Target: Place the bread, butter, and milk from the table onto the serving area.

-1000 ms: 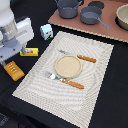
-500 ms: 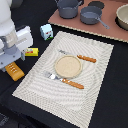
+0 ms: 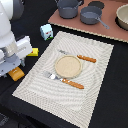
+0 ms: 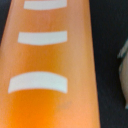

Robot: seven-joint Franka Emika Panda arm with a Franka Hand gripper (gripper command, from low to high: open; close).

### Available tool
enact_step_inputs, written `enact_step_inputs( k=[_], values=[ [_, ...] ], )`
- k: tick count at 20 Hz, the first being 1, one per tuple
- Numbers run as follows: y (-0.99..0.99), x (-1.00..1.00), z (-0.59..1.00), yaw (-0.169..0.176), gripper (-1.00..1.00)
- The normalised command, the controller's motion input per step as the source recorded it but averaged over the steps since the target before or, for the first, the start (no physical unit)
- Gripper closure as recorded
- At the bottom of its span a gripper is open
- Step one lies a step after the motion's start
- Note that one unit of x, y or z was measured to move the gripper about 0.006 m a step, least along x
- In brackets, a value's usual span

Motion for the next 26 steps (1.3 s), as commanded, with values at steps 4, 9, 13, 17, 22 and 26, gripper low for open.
enact_step_inputs(
  k=[4, 9, 13, 17, 22, 26],
  values=[
    [-0.12, 0.07, -0.08, 0.0, 1.0],
    [-0.09, 0.04, -0.09, 0.0, 1.0],
    [-0.1, 0.0, -0.04, 0.0, 1.0],
    [0.01, 0.17, 0.89, -0.005, 1.0],
    [0.1, 0.56, 1.0, -0.039, 1.0],
    [0.26, 0.93, 1.0, -0.03, 1.0]
  ],
)
